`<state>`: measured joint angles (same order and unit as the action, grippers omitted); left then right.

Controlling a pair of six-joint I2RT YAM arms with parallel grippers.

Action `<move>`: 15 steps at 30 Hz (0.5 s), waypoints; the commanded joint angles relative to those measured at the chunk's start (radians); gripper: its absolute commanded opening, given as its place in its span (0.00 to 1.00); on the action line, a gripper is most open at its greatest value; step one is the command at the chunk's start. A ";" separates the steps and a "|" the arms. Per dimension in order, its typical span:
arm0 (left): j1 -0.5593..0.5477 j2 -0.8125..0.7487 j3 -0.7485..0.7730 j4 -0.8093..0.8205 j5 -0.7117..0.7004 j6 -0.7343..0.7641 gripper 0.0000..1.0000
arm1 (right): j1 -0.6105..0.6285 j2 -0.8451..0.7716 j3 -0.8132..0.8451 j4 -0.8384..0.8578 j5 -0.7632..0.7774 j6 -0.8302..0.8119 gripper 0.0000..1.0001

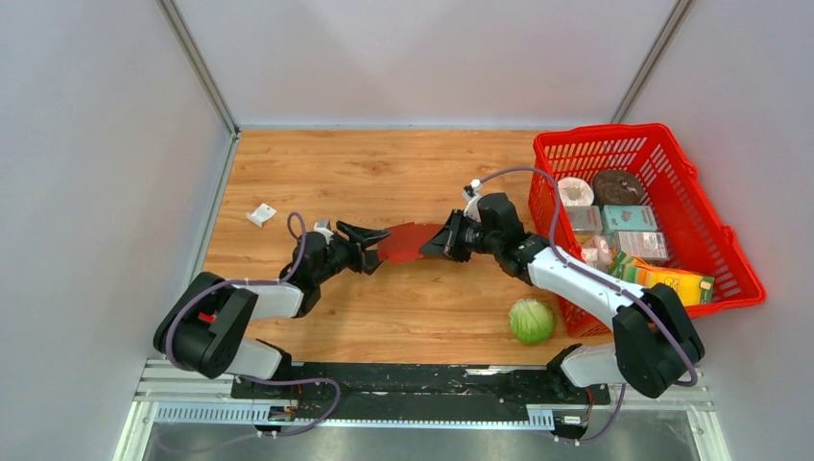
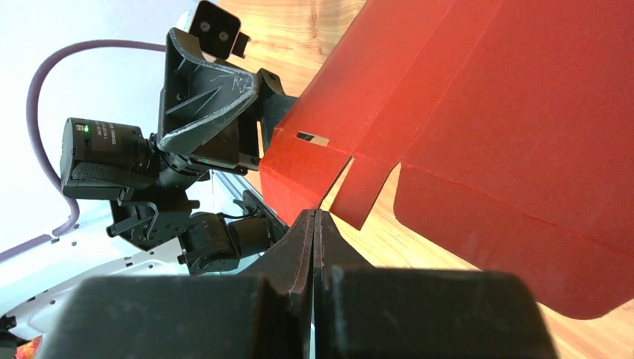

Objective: Fold the paper box

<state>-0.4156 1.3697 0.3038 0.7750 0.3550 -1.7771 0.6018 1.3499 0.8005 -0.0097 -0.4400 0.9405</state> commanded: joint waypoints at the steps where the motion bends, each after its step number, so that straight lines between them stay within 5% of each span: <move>1: -0.028 0.075 0.024 0.257 -0.051 -0.071 0.58 | 0.007 -0.038 -0.014 0.037 -0.025 -0.026 0.00; 5: -0.034 0.074 -0.020 0.271 -0.088 -0.048 0.22 | 0.009 -0.037 0.032 -0.093 -0.013 -0.126 0.04; 7: -0.032 0.054 -0.038 0.236 -0.094 -0.024 0.12 | 0.021 -0.051 0.049 -0.197 0.016 -0.218 0.21; 9: -0.032 0.046 -0.038 0.207 -0.087 0.001 0.04 | 0.036 -0.069 0.066 -0.290 0.040 -0.299 0.55; 12: -0.032 0.054 -0.032 0.210 -0.064 0.011 0.00 | 0.102 -0.122 0.119 -0.451 0.073 -0.396 0.71; 15: -0.032 0.049 -0.031 0.205 -0.039 0.005 0.00 | 0.323 -0.192 0.175 -0.565 0.460 -0.558 0.82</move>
<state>-0.4450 1.4418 0.2710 0.9165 0.2882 -1.7912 0.7269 1.2636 0.8612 -0.3782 -0.3168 0.6228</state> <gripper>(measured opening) 0.011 0.766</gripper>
